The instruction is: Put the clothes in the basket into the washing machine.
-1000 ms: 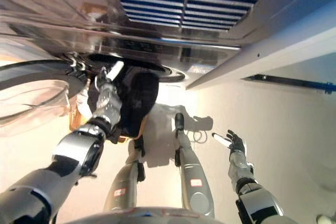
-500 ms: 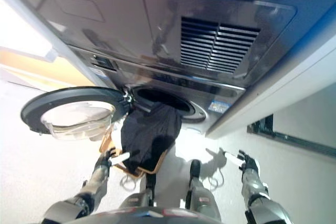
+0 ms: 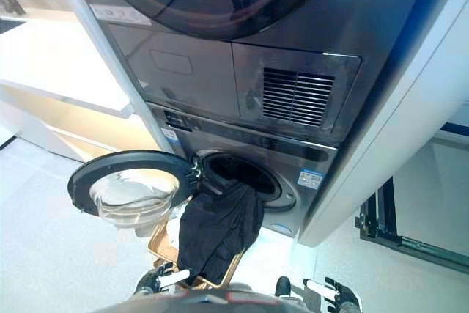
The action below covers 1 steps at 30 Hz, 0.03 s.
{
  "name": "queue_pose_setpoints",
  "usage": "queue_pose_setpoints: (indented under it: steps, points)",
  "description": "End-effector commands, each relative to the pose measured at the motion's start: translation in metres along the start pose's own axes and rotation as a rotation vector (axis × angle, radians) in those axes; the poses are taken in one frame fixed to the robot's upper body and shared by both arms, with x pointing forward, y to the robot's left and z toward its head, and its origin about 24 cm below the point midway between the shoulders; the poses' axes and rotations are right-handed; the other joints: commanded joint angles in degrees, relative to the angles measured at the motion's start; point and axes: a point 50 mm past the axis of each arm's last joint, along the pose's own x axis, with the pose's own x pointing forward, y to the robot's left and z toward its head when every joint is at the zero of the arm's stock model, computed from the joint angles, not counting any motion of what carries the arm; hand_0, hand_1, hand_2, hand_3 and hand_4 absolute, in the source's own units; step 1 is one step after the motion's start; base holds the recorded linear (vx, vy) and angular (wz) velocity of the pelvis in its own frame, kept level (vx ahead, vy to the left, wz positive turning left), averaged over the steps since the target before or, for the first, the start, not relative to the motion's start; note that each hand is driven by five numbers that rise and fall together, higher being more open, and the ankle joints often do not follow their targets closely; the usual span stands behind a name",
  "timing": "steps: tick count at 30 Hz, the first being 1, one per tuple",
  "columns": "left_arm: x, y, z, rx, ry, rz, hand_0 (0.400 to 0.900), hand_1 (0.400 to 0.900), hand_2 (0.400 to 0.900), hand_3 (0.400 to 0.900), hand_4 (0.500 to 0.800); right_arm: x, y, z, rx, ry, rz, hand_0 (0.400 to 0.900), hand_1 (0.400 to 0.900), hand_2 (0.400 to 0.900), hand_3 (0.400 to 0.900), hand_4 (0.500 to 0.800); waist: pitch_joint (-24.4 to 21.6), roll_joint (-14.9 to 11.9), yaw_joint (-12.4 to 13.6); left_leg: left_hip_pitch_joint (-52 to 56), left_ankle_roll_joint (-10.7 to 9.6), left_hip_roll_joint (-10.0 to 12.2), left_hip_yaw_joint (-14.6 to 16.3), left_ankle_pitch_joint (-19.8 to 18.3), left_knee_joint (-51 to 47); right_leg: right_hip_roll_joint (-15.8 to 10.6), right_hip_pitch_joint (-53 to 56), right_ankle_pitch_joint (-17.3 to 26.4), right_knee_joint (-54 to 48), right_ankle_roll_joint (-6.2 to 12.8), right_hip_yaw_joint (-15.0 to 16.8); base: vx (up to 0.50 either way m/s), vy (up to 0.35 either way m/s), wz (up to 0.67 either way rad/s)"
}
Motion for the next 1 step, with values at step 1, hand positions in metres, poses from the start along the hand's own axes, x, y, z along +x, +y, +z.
queue_pose_setpoints:
  steps: [1]
  points:
    - [0.0036, 0.0117, 0.0126, 0.027, -0.022, 0.017, 0.900, 0.900, 0.900, 0.900, 0.800, 0.0033, 0.0132, 0.0186, -0.043, -0.067, 0.047, 0.900, 0.900, 0.900, 0.900, 0.800, -0.5, -2.0, 1.2, -0.1, 0.7, -3.3, 0.5, 0.9, -0.6, 1.8, 4.5, -4.5, 2.7, 2.68, -0.3, 0.00, 0.000, 0.00]
